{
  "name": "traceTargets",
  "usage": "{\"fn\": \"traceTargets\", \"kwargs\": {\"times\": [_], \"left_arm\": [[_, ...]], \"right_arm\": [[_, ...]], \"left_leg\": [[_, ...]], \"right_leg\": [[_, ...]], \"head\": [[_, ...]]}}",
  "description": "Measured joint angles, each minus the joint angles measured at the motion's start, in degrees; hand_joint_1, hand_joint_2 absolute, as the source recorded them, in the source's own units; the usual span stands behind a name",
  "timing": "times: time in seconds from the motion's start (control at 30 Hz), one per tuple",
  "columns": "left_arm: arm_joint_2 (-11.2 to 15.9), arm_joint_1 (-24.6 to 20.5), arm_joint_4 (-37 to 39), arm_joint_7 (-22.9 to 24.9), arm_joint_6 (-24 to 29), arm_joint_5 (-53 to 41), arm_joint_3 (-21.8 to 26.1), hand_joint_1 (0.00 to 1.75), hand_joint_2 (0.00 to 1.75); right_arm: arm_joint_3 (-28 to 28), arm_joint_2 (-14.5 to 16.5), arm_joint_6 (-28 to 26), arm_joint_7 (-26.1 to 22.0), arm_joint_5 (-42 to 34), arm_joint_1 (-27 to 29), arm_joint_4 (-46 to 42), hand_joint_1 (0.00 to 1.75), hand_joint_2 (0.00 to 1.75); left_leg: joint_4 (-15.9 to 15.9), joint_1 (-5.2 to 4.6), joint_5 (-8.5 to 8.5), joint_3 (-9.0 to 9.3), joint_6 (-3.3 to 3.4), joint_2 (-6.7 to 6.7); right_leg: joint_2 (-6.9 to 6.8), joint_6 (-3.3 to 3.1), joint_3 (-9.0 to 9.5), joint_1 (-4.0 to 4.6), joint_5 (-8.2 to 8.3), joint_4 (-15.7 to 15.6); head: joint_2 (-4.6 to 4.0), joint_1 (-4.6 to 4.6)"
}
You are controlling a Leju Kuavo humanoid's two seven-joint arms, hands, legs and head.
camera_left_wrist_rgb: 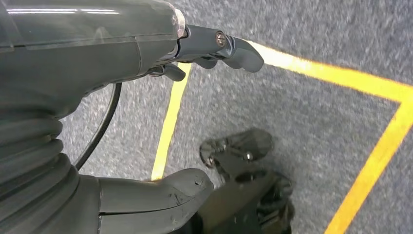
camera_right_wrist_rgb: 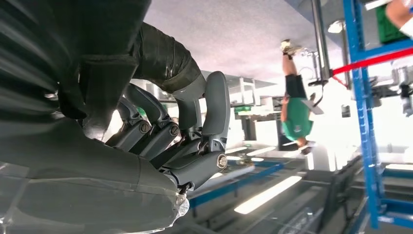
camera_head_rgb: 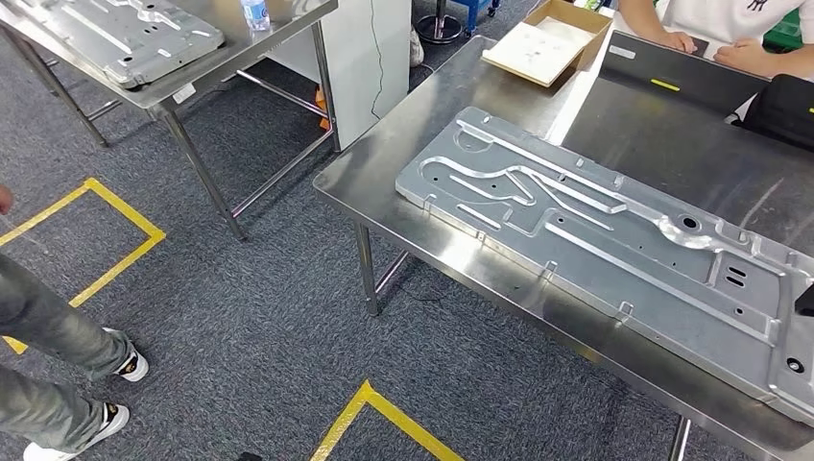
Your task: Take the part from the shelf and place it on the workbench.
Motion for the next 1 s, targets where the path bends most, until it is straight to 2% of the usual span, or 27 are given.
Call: {"fn": "traceTargets", "kwargs": {"times": [0.07,0.13,0.17,0.2,0.23,0.27,0.3,0.33,0.37,0.43,0.5,0.53,0.57,0.63,0.67,0.7,0.73,0.77,0.83,0.87,0.9,1.0], "left_arm": [[0.0,-0.1,0.0,-0.1,0.0,0.1,0.0,0.00,1.75],[0.1,-0.1,0.0,-0.1,0.0,0.2,0.1,0.00,1.75],[0.1,-0.1,0.0,0.0,0.0,0.2,0.1,0.00,1.75],[0.1,-0.1,0.0,0.0,0.0,0.2,0.1,0.00,1.75],[0.1,-0.1,0.0,0.0,0.0,0.1,0.1,0.00,1.75],[0.1,0.0,0.0,0.1,0.1,0.1,0.1,0.00,1.75],[0.2,-0.1,0.0,0.2,0.1,0.0,0.1,0.00,1.75],[0.2,-0.2,0.0,0.3,0.2,0.0,0.1,0.00,1.75],[0.3,-0.4,0.0,0.3,0.2,-0.1,0.1,0.00,1.75],[0.3,-0.7,-0.1,0.4,0.2,-0.2,0.1,0.00,1.75],[0.3,-0.8,-0.1,0.5,0.2,-0.3,0.1,0.00,1.75],[0.3,-0.9,-0.1,0.5,0.2,-0.3,0.1,0.00,1.75],[0.3,-0.9,-0.1,0.5,0.2,-0.4,0.1,0.00,1.75],[0.3,-1.0,-0.1,0.6,0.3,-0.4,0.1,0.00,1.75],[0.3,-1.0,-0.1,0.6,0.3,-0.5,0.1,0.00,1.75],[0.3,-1.0,-0.1,0.7,0.3,-0.5,0.1,0.00,1.75],[0.3,-1.0,-0.1,0.7,0.3,-0.5,0.1,0.00,1.75],[0.3,-1.0,-0.1,0.7,0.3,-0.5,0.1,0.00,1.75],[0.4,-1.1,-0.1,0.8,0.4,-0.5,0.1,0.00,1.75],[0.5,-1.1,-0.1,0.8,0.4,-0.5,0.1,0.00,1.75],[0.5,-1.2,-0.2,0.8,0.4,-0.5,0.1,0.00,1.75],[0.5,-1.2,-0.2,1.0,0.4,-0.4,0.1,0.00,1.75]], "right_arm": [[-0.1,-0.2,-0.1,-1.7,0.5,0.1,0.2,1.75,1.75],[-0.1,0.2,-1.0,-3.9,1.4,0.4,0.1,1.75,1.75],[-0.1,0.6,-1.5,-5.3,2.2,0.9,0.0,1.75,1.75],[-0.1,1.0,-2.1,-6.8,3.0,1.4,-0.3,1.75,1.75],[-0.1,1.3,-2.5,-8.4,3.8,2.0,-0.9,1.75,1.75],[0.0,1.5,-2.8,-10.0,4.5,2.6,-1.7,1.75,1.75],[0.3,1.8,-3.2,-11.3,5.0,3.0,-2.8,1.75,1.75],[0.8,2.1,-3.7,-12.3,5.4,3.3,-4.0,1.75,1.75],[1.6,2.5,-4.2,-13.0,5.8,3.5,-5.2,1.75,1.75],[3.4,3.2,-5.0,-13.3,6.3,3.8,-7.2,1.75,1.75],[5.0,3.5,-5.9,-14.0,6.3,4.1,-8.6,1.75,1.75],[5.8,3.6,-6.8,-14.5,6.2,4.0,-9.4,1.75,1.75],[6.8,3.6,-8.1,-14.9,6.0,3.8,-10.2,1.75,1.75],[9.9,3.6,-11.1,-15.2,5.6,3.2,-11.8,1.75,1.75],[11.8,3.6,-12.4,-15.0,5.4,2.9,-12.4,1.75,1.75],[13.6,3.6,-13.2,-14.8,5.3,2.6,-12.9,1.75,1.75],[15.1,3.6,-13.7,-14.6,5.3,2.5,-13.3,1.75,1.75],[16.3,3.6,-14.1,-14.5,5.2,2.3,-13.6,1.75,1.75],[18.0,3.6,-15.2,-14.2,4.9,1.8,-13.9,1.75,1.75],[18.8,3.6,-15.9,-13.8,4.8,1.4,-13.9,1.75,1.75],[19.5,3.6,-16.5,-13.4,4.7,1.1,-13.9,1.75,1.75],[20.7,3.5,-17.9,-12.9,4.0,0.8,-13.9,1.75,1.75]], "left_leg": [[-1.4,0.35,0.76,0.70,0.15,0.28],[-1.6,0.50,0.91,0.81,0.15,0.35],[-1.6,0.61,0.85,0.81,0.05,0.36],[-1.5,0.73,0.74,0.83,-0.11,0.35],[-1.2,0.88,0.54,0.85,-0.39,0.35],[-0.8,1.07,0.24,0.84,-0.78,0.34],[-0.4,1.16,-0.12,0.79,-1.28,0.33],[0.2,1.25,-0.52,0.67,-1.82,0.33],[0.5,1.23,-0.82,0.55,-2.31,0.33],[0.7,1.17,-1.09,0.51,-3.03,0.35],[1.0,1.22,-1.62,0.55,-3.58,0.29],[2.4,1.25,-2.58,0.06,-3.75,0.24],[5.1,1.29,-4.18,-1.11,-3.82,0.19],[13.1,1.19,-7.99,-4.99,-3.56,0.12],[16.5,1.07,-9.14,-6.82,-3.34,0.09],[18.1,0.87,-9.12,-7.80,-2.98,0.06],[17.2,0.58,-7.92,-7.66,-2.45,0.00],[14.4,0.21,-5.90,-6.53,-1.73,-0.07],[6.4,-0.66,-1.90,-3.04,0.10,-0.17],[3.6,-0.93,-0.82,-1.80,0.59,-0.09],[2.1,-1.11,-0.39,-1.14,0.83,0.01],[1.2,-1.10,-0.12,-0.87,0.59,0.17]], "right_leg": [[-0.53,0.66,-1.36,-0.23,-2.29,3.3],[-1.04,1.48,-4.54,-0.68,-5.62,10.2],[-1.18,1.89,-5.83,-1.03,-6.36,12.8],[-1.33,2.27,-6.34,-1.44,-6.05,13.6],[-1.50,2.68,-5.74,-1.84,-4.61,12.2],[-1.71,3.16,-4.13,-2.27,-2.46,8.9],[-1.81,3.58,-2.39,-2.50,-0.98,5.3],[-1.73,3.57,-0.94,-2.46,0.08,2.3],[-1.59,3.20,-0.14,-2.33,0.35,0.6],[-1.27,1.79,-0.08,-1.83,-0.04,0.4],[-1.30,0.68,-0.16,-1.88,-0.18,0.7],[-1.33,0.19,-0.19,-1.87,-0.16,0.7],[-1.36,-0.27,-0.22,-1.79,-0.12,0.7],[-1.30,-0.89,-0.36,-1.25,-0.09,0.7],[-1.22,-1.08,-0.40,-0.93,-0.10,0.7],[-1.12,-1.22,-0.37,-0.57,-0.12,0.7],[-1.05,-1.32,-0.29,-0.22,-0.15,0.7],[-1.00,-1.41,-0.16,0.14,-0.21,0.7],[-1.03,-1.55,0.05,0.60,-0.32,0.7],[-1.07,-1.53,0.05,0.70,-0.33,0.7],[-1.11,-1.43,0.00,0.70,-0.30,0.7],[-1.27,-0.90,-0.02,0.71,-0.15,0.5]], "head": [[0.01,0.10],[0.01,0.16],[0.01,0.17],[0.01,0.17],[0.01,0.17],[0.00,0.17],[0.01,0.20],[0.01,0.16],[0.01,0.15],[0.00,0.05],[0.01,0.01],[0.01,0.00],[0.01,0.00],[0.01,0.00],[0.01,0.00],[0.01,0.00],[0.01,0.00],[0.02,0.00],[0.01,0.02],[0.01,0.03],[0.01,0.03],[0.00,0.01]]}}
